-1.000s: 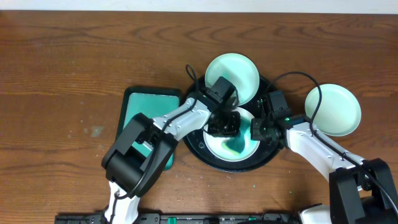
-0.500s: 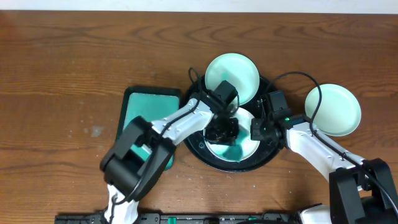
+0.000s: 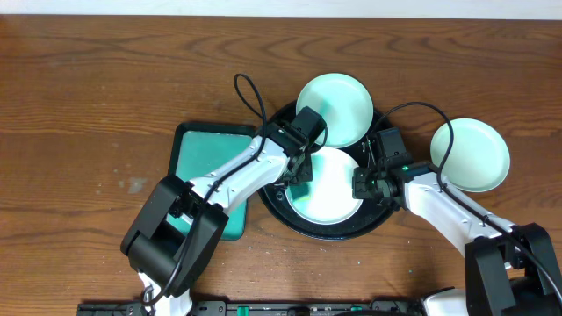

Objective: Clean dirty plates on tray and stack at the side
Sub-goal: 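Scrub the white plate with the sponge while the right gripper holds it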

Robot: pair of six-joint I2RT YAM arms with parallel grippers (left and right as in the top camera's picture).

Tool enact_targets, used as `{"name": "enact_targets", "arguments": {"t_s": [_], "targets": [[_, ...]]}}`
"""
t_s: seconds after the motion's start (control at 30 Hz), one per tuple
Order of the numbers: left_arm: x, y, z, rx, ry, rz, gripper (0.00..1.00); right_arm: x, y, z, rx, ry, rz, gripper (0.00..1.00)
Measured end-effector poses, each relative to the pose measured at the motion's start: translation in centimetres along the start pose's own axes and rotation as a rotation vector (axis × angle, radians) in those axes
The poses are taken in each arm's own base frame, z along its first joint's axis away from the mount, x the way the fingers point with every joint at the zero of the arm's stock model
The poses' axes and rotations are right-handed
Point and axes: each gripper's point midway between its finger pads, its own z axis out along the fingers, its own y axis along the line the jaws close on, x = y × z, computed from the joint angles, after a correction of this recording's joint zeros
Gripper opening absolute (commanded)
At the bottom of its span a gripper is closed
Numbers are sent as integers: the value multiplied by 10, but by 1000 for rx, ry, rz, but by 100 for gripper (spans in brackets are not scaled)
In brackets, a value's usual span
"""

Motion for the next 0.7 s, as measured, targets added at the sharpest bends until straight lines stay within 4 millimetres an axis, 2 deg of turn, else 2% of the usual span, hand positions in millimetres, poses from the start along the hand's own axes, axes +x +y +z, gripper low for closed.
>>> {"name": "enact_targets", "arguments": {"t_s": [0.1, 0.13, 0.23, 0.33, 0.53, 0.7], "targets": [[-3, -26, 2, 138, 12, 24, 8, 0, 0, 0, 0, 0, 1, 1], [-2, -42, 4, 222, 29, 40, 7, 0, 0, 0, 0, 0, 1, 1], [0, -69, 10, 363, 69, 67, 7, 0, 0, 0, 0, -1, 2, 1], [11, -87, 15, 457, 137, 88, 7, 0, 0, 0, 1, -1, 2, 1], [57, -117, 6, 603, 320, 162, 7, 0, 0, 0, 1, -1, 2, 1], [65, -104, 7, 564, 374, 131, 7, 0, 0, 0, 1, -1, 2, 1]]}}
